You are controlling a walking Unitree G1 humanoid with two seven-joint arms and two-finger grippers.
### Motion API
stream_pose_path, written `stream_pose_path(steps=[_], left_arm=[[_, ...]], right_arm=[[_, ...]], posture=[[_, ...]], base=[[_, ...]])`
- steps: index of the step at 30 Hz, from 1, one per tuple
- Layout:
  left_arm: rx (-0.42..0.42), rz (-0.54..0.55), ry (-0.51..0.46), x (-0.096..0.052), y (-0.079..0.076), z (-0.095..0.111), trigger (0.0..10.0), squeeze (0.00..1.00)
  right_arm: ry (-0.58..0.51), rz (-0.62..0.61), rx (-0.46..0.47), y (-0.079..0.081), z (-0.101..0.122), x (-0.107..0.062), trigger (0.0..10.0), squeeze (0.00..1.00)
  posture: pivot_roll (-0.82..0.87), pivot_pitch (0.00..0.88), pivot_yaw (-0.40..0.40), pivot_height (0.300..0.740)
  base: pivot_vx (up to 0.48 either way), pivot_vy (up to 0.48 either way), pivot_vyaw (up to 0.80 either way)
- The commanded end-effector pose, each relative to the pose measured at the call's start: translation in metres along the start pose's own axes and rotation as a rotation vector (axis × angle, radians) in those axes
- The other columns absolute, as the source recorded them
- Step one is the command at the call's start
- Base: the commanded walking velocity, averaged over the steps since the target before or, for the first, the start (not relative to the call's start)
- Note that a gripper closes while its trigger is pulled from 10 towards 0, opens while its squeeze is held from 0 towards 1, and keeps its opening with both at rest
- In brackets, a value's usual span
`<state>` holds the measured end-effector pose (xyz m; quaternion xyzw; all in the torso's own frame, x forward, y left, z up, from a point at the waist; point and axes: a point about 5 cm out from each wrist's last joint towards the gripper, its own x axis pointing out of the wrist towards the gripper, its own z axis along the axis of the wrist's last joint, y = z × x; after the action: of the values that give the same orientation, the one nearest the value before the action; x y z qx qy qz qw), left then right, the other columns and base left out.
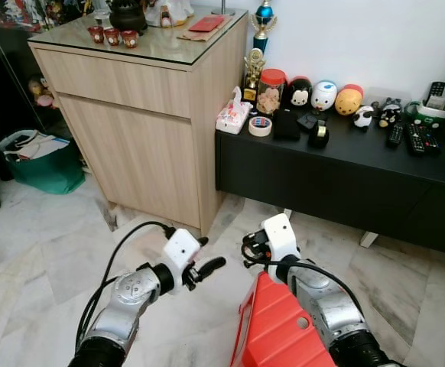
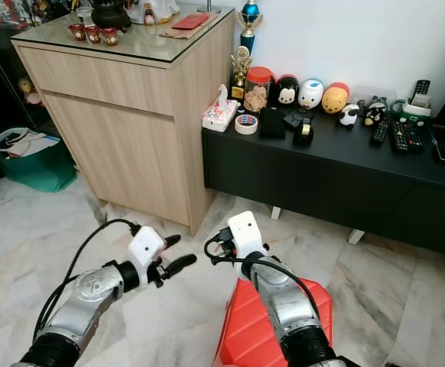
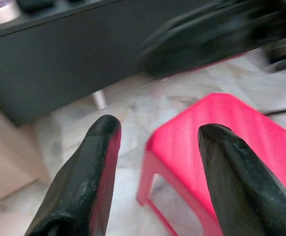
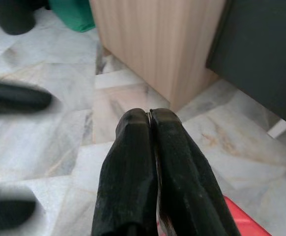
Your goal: Hang keys on a hook
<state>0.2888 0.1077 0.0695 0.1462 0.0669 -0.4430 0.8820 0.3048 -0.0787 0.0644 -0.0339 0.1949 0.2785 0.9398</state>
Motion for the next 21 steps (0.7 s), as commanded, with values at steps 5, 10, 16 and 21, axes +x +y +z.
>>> stream_pose_path(steps=[5,10,16,21], left_arm=[[0.048,-0.072,0.04,0.007,-0.012,0.002,10.0,0.0],[0.059,-0.102,0.076,0.012,-0.02,0.003,10.0,0.0],[0.066,-0.066,0.091,0.014,-0.017,0.002,10.0,0.0],[0.083,0.002,0.112,0.015,-0.011,0.001,10.0,0.0]], right_arm=[[-0.015,0.017,-0.018,0.008,0.008,-0.001,10.0,0.0],[-0.019,0.021,-0.027,0.01,0.014,-0.002,10.0,0.0],[-0.024,0.016,-0.032,0.011,0.018,-0.001,10.0,0.0],[-0.027,0.022,-0.035,0.012,0.021,-0.001,10.0,0.0]], posture=[[0.02,0.0,-0.028,0.721],[0.02,0.0,-0.026,0.721],[0.01,0.0,-0.027,0.721],[0.01,0.0,-0.029,0.721]], base=[[0.0,0.0,0.0],[0.0,0.0,0.0],[0.0,0.0,0.0],[0.0,0.0,0.0]])
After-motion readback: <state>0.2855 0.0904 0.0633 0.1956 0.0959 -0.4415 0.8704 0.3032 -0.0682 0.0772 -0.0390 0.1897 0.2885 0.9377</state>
